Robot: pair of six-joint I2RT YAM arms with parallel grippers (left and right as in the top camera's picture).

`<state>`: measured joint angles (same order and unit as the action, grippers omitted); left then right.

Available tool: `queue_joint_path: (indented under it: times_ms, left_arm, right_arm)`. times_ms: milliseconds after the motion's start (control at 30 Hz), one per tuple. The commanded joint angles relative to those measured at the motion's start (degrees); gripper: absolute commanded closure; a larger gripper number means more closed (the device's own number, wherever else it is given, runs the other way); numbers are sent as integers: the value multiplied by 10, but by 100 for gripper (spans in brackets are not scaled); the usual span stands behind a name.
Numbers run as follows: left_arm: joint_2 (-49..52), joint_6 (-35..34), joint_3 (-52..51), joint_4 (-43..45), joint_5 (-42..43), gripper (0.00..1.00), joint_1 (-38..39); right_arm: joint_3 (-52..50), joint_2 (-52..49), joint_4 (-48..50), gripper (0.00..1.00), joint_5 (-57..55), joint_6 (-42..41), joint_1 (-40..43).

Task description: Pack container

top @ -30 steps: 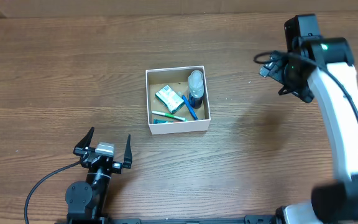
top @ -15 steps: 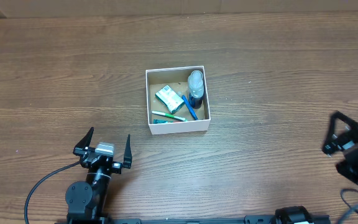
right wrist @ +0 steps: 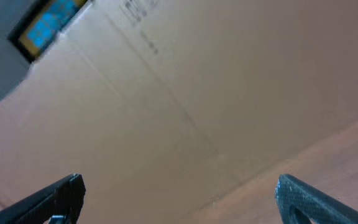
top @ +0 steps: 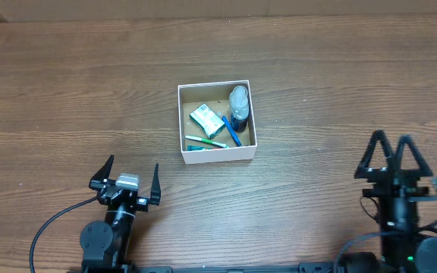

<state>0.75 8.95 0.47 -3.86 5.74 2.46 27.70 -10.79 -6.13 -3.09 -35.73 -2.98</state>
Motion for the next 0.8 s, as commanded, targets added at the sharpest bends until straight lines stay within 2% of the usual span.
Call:
queue_joint_path:
  times_ms: [0, 100, 367, 600, 767]
  left_arm:
    - [-5, -10, -2, -2, -4, 0, -6]
    - [-5, -10, -2, -2, -4, 0, -6]
    - [-5, -10, -2, -2, -4, 0, -6]
    - [-5, -10, -2, -2, -4, 0, -6]
    - [-5, -10, -2, -2, -4, 0, -6]
  right_arm:
    - [-111, 56, 102, 0, 17, 32, 3]
    - [-174, 78, 165, 0, 17, 62, 3]
    - [-225, 81, 164, 0, 12, 120, 3]
    - [-274, 101, 168, 0, 12, 120, 3]
    - [-273, 106, 153, 0, 13, 160, 3]
